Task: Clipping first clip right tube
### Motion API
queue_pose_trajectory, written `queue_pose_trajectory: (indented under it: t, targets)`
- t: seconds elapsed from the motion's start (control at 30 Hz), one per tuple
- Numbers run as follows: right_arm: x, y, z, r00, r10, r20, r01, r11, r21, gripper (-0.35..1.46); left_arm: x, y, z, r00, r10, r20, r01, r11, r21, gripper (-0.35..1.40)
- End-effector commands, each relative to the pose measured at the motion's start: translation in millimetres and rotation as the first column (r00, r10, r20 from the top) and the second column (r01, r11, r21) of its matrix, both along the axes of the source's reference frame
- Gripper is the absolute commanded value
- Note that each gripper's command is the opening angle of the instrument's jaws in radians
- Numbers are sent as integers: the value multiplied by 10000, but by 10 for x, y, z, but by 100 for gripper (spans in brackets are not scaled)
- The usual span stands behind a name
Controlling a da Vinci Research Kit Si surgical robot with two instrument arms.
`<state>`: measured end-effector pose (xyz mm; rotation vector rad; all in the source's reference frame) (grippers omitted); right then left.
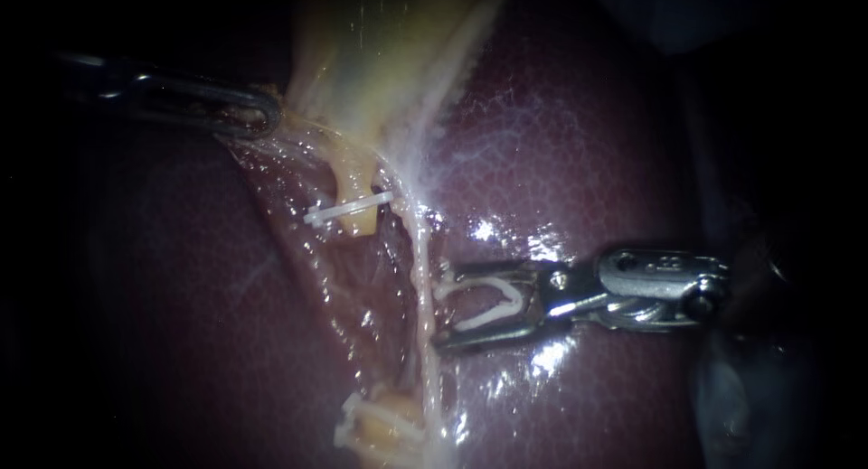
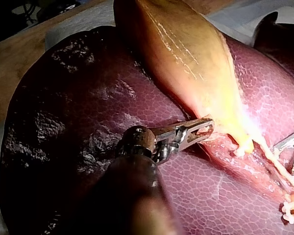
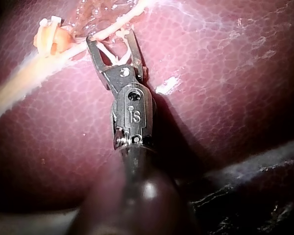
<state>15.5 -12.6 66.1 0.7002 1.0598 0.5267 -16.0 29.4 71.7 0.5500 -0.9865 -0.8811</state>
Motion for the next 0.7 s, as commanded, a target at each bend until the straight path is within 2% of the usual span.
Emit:
queue_pose_trajectory:
  t: [0.03,0.1,0.37,0.7]
  targets:
    - [2,-1,3,10000,-40,-15,41,10000,72,49,0,0,0,10000,-2,-2,2,10000,1,-35]
    - [5,-2,6,9999,-105,-78,107,9995,286,49,0,0,0,10000,-3,-2,3,10000,1,-35]
    - [29,-11,10,9941,72,-1084,54,9933,1156,49,-1,0,0,10000,-5,-4,5,10000,0,-35]
    - [42,-18,-3,9847,204,-1730,75,9872,1592,50,-1,0,1,10000,-5,-5,5,10000,-3,-35]
